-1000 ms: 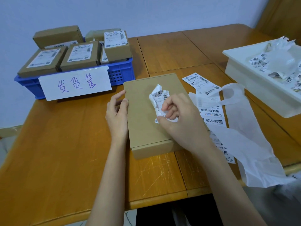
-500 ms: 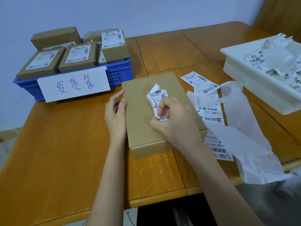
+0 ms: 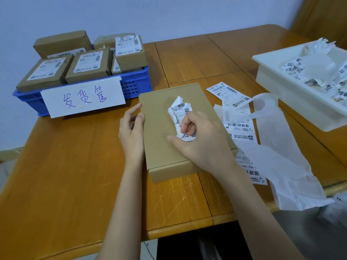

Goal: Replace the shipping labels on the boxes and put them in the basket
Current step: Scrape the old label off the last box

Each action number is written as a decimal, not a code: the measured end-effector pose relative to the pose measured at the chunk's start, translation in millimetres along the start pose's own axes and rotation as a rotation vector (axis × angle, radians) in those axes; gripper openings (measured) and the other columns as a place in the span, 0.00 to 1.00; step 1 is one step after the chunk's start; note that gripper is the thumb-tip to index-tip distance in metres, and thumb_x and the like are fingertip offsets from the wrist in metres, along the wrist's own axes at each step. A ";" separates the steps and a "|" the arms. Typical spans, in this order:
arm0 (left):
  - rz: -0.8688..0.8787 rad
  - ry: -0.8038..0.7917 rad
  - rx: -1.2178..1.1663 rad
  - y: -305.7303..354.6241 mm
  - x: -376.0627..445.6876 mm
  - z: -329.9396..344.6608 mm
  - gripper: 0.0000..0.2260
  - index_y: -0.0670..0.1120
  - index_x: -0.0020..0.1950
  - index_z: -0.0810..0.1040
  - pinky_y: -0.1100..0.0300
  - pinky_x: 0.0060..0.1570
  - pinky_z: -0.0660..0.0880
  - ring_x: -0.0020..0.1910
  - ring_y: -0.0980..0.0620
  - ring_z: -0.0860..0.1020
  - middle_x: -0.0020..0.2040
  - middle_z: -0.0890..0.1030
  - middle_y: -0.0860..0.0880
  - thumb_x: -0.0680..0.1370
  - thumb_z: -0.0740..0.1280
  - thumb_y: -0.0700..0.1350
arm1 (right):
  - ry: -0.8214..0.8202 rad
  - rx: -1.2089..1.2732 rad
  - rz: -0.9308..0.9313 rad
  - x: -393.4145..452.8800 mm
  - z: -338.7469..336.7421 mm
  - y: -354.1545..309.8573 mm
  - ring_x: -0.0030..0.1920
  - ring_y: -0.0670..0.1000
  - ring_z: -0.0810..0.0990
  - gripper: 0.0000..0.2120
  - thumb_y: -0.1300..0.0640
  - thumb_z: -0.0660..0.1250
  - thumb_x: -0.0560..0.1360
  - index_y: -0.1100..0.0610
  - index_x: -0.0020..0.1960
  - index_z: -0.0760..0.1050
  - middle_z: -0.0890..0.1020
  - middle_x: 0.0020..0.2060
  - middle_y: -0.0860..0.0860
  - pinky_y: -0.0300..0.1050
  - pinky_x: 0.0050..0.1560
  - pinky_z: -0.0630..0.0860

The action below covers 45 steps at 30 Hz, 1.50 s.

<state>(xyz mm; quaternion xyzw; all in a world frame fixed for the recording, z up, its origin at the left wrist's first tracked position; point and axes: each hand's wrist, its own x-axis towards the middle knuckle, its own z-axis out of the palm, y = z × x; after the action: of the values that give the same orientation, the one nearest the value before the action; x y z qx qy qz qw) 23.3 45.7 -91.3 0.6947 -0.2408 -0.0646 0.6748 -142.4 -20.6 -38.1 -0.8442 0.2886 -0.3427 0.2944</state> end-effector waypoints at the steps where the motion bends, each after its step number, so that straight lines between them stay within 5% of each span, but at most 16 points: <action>1: 0.000 0.002 -0.004 0.1 0.1 0.0 0.13 0.52 0.65 0.79 0.73 0.42 0.72 0.58 0.46 0.78 0.60 0.78 0.42 0.82 0.63 0.45 | -0.003 -0.008 0.003 -0.3 0.3 -0.5 0.38 0.47 0.74 0.15 0.48 0.76 0.65 0.53 0.38 0.71 0.74 0.35 0.45 0.39 0.38 0.69; 10: -0.005 0.010 -0.002 2.5 -0.7 0.8 0.13 0.50 0.65 0.79 0.73 0.42 0.71 0.53 0.51 0.77 0.60 0.78 0.42 0.82 0.63 0.44 | 0.055 -0.014 -0.034 0.9 2.1 -2.8 0.34 0.46 0.73 0.08 0.59 0.71 0.64 0.55 0.36 0.72 0.72 0.33 0.44 0.45 0.35 0.72; 15: -0.016 0.002 -0.002 1.3 -0.5 0.1 0.13 0.53 0.65 0.79 0.73 0.42 0.71 0.57 0.49 0.78 0.60 0.78 0.44 0.82 0.63 0.45 | 0.003 0.079 0.046 1.5 -2.3 0.3 0.36 0.47 0.75 0.06 0.62 0.71 0.68 0.56 0.37 0.74 0.75 0.34 0.47 0.36 0.35 0.67; 19: -0.018 -0.011 0.000 -2.0 1.2 -0.7 0.13 0.53 0.65 0.79 0.66 0.46 0.72 0.57 0.47 0.78 0.60 0.78 0.43 0.81 0.63 0.47 | -0.041 0.194 0.091 1.8 -9.0 0.4 0.39 0.48 0.75 0.11 0.57 0.66 0.77 0.59 0.37 0.76 0.76 0.37 0.49 0.37 0.39 0.70; 22: -0.020 -0.014 -0.008 -2.6 1.0 -0.5 0.13 0.54 0.64 0.79 0.64 0.47 0.72 0.58 0.47 0.78 0.60 0.78 0.43 0.81 0.63 0.47 | -0.042 0.260 0.096 -1.0 -11.3 -1.0 0.41 0.47 0.76 0.10 0.53 0.69 0.75 0.56 0.38 0.75 0.74 0.40 0.48 0.38 0.43 0.72; 26: -0.014 -0.011 -0.003 -2.9 2.4 -0.6 0.13 0.52 0.65 0.79 0.69 0.44 0.72 0.57 0.46 0.78 0.60 0.78 0.42 0.82 0.63 0.46 | -0.108 0.054 -0.026 -6.0 -11.7 -1.1 0.40 0.44 0.74 0.08 0.55 0.75 0.68 0.50 0.41 0.77 0.72 0.43 0.44 0.33 0.39 0.69; 36: -0.014 -0.011 -0.013 -1.2 1.1 -0.3 0.12 0.52 0.65 0.79 0.71 0.43 0.72 0.57 0.47 0.78 0.60 0.78 0.43 0.82 0.63 0.46 | -0.050 0.001 -0.033 -3.9 -5.0 1.4 0.41 0.47 0.72 0.05 0.63 0.70 0.73 0.56 0.39 0.79 0.69 0.39 0.42 0.29 0.39 0.66; 45: -0.018 -0.010 -0.006 -0.5 0.9 -0.1 0.13 0.53 0.65 0.79 0.65 0.47 0.73 0.58 0.47 0.78 0.60 0.78 0.44 0.82 0.63 0.46 | -0.030 0.028 -0.129 -5.2 -5.1 5.2 0.38 0.45 0.74 0.02 0.58 0.69 0.69 0.54 0.38 0.79 0.73 0.41 0.45 0.41 0.37 0.74</action>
<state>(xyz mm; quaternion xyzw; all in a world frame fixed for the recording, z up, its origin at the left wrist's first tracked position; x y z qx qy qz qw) 24.2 45.5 -91.7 0.6945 -0.2376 -0.0748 0.6750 -150.8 -22.0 -40.8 -0.8620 0.2241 -0.3521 0.2876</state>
